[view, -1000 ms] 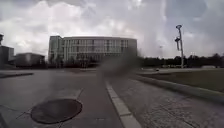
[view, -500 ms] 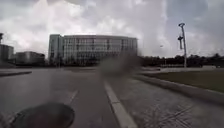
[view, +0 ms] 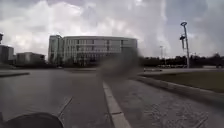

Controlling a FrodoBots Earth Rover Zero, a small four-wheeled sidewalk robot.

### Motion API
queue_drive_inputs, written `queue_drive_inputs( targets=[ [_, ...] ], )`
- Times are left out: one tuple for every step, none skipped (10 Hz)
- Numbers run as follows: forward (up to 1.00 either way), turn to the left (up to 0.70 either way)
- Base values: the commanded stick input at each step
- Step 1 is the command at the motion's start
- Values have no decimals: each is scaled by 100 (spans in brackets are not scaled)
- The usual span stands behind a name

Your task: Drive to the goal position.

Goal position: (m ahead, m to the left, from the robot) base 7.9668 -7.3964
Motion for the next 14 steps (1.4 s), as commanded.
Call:
queue_drive_inputs(
  targets=[
    [70,6],
    [70,1],
    [70,0],
    [70,0],
    [70,1],
    [70,1],
    [70,0],
    [70,0],
    [70,0],
    [70,0],
    [70,0],
    [70,0],
    [70,0],
    [70,0]
  ],
)
